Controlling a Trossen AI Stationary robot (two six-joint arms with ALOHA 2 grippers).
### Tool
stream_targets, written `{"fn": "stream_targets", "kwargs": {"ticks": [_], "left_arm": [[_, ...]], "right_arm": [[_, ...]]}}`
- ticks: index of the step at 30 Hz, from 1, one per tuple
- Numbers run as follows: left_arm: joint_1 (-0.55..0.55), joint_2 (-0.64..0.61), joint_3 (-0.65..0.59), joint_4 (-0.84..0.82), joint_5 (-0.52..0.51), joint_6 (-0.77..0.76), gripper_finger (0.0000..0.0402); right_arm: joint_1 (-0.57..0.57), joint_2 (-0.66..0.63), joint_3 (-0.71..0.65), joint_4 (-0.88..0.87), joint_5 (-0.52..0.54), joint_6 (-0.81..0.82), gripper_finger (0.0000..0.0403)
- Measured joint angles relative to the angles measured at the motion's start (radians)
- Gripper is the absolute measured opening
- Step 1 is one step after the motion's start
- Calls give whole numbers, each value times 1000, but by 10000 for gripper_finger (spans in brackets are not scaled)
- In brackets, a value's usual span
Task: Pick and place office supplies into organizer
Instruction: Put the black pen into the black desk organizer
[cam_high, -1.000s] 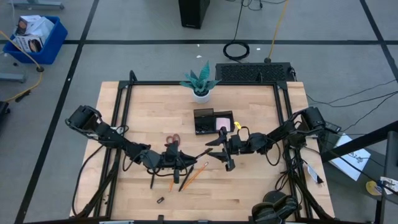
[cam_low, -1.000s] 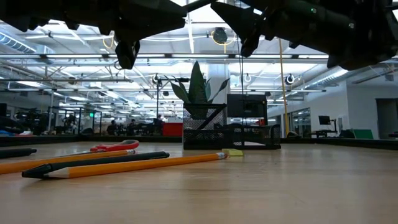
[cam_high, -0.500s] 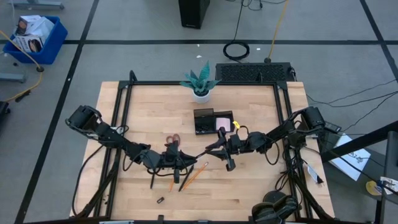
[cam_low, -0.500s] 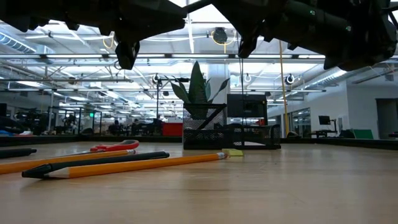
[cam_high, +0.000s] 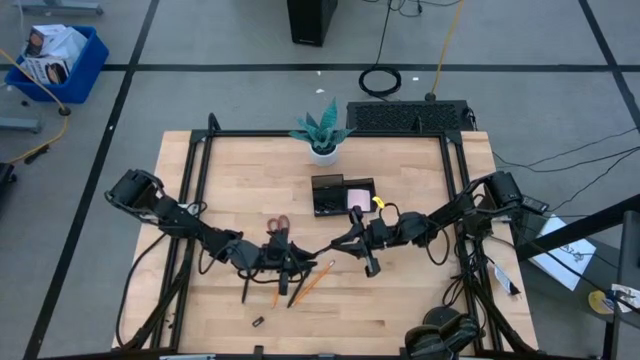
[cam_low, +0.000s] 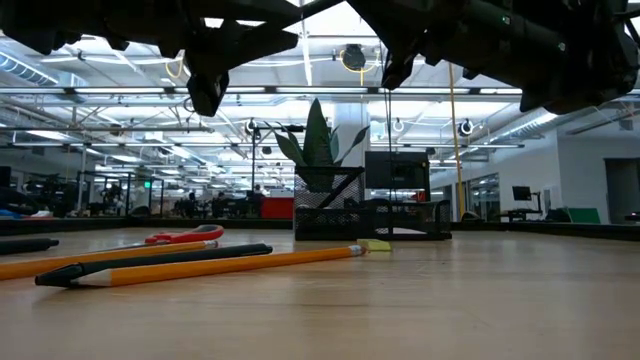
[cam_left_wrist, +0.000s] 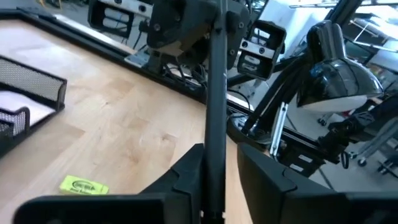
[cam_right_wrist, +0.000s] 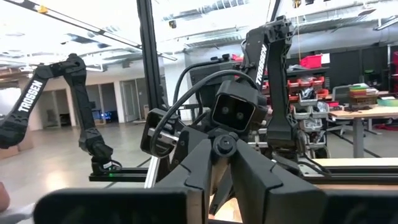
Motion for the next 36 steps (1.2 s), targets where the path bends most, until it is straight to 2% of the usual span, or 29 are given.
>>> {"fn": "stream_targets", "kwargs": {"ticks": [6,10,15,19,24,29,36], "left_arm": [[4,-29,0,-73,3,-1,141],[10,-65,0,-172,7,1,194],[26,-145,0,-425,-15,-31,261],[22,-193,-2,-453,-59,-24,293],[13,-252,-2,-452,-122,96,314],[59,-323,-2,-458,-141,185,321],[131,-395,-2,-474,-132,247,320]], "right_arm": [[0,0,0,-11,3,-9,37],[0,0,-7,-32,10,-54,39],[0,-3,-44,-35,101,-82,39],[0,-9,-71,-36,201,-94,37],[0,-14,-78,-74,316,-173,40],[-7,-21,-77,-114,402,-238,34],[-32,-159,-22,-428,502,-286,40]]}}
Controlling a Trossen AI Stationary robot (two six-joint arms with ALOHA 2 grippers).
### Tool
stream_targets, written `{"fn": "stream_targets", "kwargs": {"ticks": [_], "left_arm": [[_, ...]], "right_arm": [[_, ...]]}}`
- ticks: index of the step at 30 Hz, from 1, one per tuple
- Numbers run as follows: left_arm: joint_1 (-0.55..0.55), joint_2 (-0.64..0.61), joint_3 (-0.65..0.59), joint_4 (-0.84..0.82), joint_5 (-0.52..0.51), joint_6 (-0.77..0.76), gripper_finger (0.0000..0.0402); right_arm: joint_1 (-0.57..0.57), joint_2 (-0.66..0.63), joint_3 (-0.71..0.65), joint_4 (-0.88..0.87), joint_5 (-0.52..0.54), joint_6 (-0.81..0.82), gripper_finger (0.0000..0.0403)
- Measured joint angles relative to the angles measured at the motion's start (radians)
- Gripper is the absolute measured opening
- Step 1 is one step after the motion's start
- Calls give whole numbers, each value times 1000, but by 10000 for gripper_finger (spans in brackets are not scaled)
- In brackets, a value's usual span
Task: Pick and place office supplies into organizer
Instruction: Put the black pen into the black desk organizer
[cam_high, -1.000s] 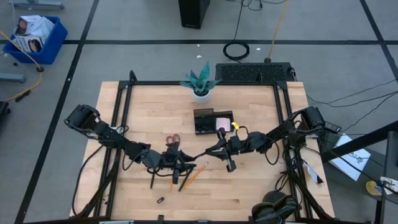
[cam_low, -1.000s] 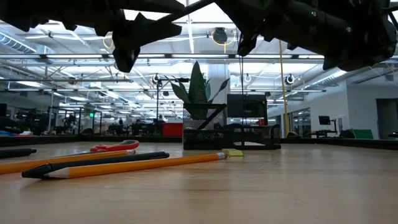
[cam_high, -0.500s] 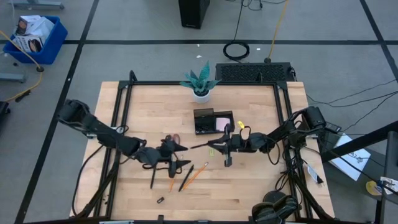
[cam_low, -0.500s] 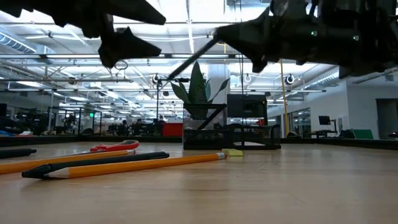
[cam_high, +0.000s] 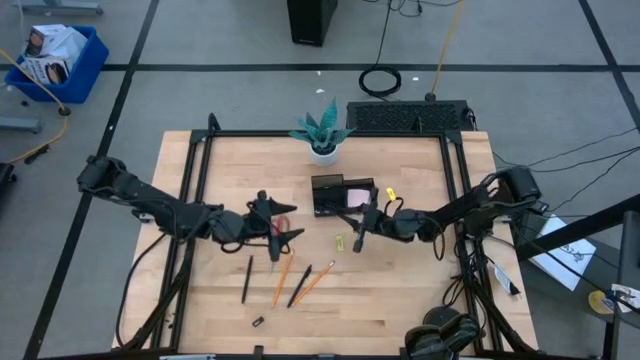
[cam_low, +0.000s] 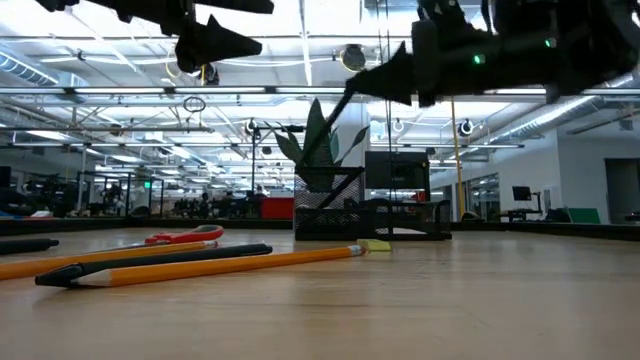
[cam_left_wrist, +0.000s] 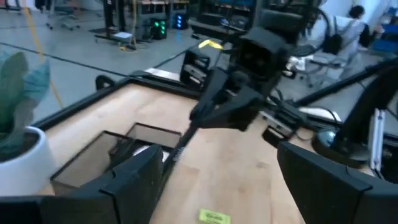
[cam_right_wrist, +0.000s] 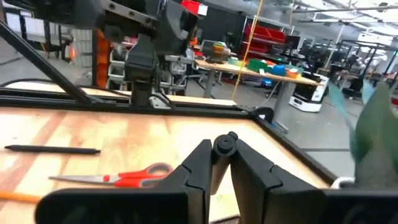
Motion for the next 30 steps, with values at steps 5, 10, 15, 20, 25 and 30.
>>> {"fn": "stream_targets", "kwargs": {"ticks": [5,10,15,20,25,30], "left_arm": [[25,-8,0,-54,0,-20,321],[29,-8,0,-77,0,-36,318],[29,-8,0,-66,2,-37,320],[28,-8,0,-66,8,-46,318],[28,-8,0,-64,27,-45,316],[28,-8,0,-60,28,-47,319]], "right_arm": [[-27,-117,54,-140,9,-43,33],[-88,-196,116,-336,44,-28,37],[-177,-183,205,-596,30,80,39],[-247,-158,224,-612,-58,131,35],[-307,-158,224,-693,-150,212,42],[-339,-135,222,-712,-189,237,39]]}}
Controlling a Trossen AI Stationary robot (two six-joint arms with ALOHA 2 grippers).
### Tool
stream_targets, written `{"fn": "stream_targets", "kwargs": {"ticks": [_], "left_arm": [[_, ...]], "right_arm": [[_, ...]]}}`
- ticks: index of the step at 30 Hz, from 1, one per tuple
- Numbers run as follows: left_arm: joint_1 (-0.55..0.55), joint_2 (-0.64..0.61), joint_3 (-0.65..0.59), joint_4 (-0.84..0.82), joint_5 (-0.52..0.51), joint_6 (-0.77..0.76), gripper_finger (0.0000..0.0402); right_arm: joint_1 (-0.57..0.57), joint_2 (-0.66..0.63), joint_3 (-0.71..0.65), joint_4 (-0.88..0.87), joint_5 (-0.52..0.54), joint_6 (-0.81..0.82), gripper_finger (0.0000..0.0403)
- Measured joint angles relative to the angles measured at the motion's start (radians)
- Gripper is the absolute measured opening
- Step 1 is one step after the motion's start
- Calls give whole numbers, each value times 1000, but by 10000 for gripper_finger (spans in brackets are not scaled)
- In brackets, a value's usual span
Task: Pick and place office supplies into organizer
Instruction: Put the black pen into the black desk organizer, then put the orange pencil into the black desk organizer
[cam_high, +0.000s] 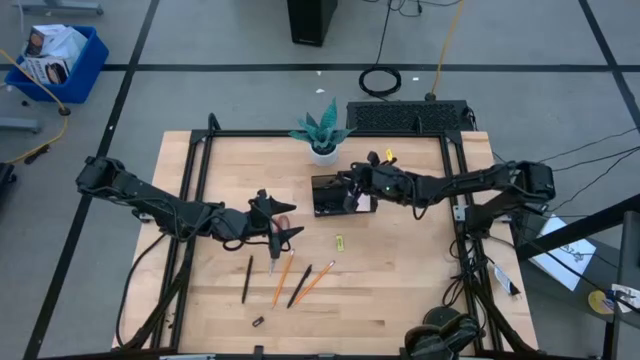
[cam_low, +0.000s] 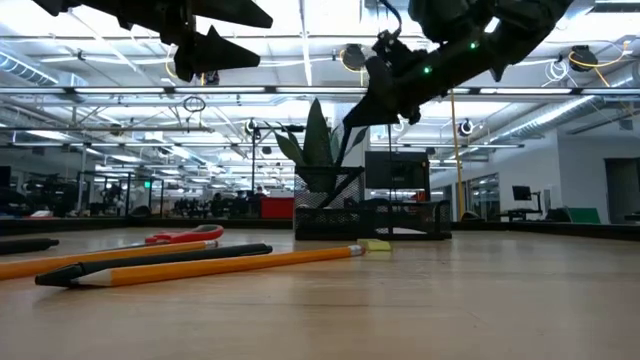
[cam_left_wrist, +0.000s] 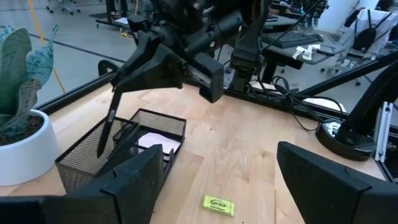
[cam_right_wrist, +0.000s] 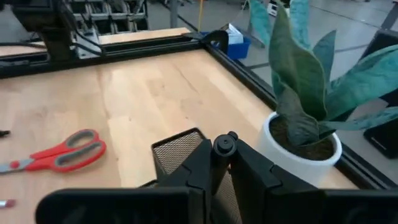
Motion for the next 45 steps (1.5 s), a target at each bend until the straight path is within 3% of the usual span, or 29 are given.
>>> {"fn": "stream_targets", "kwargs": {"ticks": [5,23,33,40,43,45], "left_arm": [[0,0,0,-1,1,-6,315],[-1,0,0,-7,11,-15,318],[-1,0,0,-22,52,-13,316],[-1,0,0,-29,61,-19,308],[-1,0,0,-29,61,-19,304],[-1,0,0,-29,61,-19,303]], "right_arm": [[-9,38,1,5,0,-3,46],[17,69,0,84,-29,-102,141],[163,68,0,146,-276,-233,144],[274,68,-67,212,-567,-289,133],[320,89,-120,318,-561,-289,129],[345,111,-160,361,-503,-335,128]]}}
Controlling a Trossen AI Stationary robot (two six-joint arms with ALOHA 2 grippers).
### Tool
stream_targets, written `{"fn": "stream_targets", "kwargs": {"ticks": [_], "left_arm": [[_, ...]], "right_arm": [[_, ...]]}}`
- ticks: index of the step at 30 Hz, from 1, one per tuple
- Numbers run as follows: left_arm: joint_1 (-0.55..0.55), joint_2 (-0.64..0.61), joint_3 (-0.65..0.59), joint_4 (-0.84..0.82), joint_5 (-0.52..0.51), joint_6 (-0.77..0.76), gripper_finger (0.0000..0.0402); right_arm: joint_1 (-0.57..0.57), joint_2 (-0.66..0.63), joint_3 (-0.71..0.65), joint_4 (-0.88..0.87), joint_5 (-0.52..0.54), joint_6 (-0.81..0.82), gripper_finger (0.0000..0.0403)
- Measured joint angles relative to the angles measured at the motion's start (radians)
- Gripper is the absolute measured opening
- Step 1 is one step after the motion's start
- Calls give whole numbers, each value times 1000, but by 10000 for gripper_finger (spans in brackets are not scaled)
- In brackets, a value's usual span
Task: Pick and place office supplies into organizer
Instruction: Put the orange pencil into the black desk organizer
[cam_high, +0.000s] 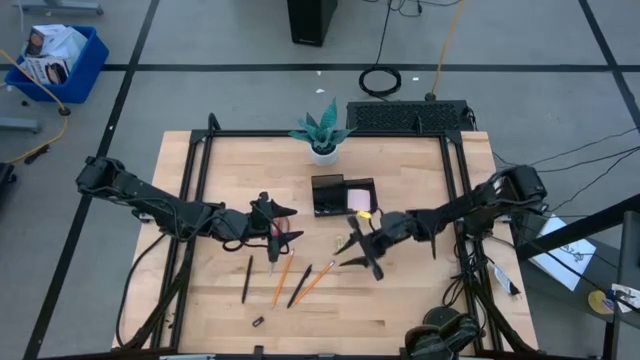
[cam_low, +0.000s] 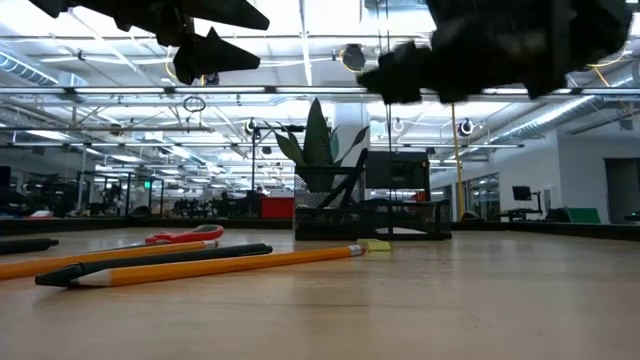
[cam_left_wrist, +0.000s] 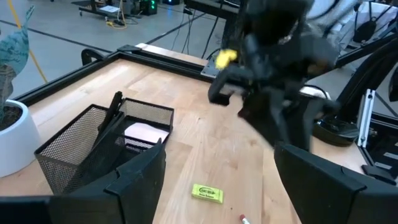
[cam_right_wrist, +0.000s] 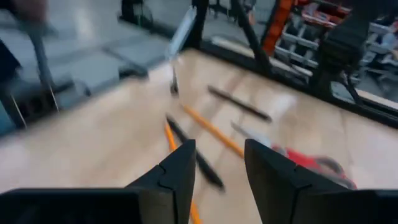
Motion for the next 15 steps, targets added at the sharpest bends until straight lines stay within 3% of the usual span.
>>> {"fn": "stream_targets", "kwargs": {"ticks": [4,10,15], "left_arm": [[0,0,0,7,1,0,305],[0,0,0,3,2,5,299],[0,0,0,4,14,9,296]], "right_arm": [[31,72,-44,29,143,-156,129],[36,217,-56,284,13,-33,130],[6,285,-51,345,-42,22,130]]}}
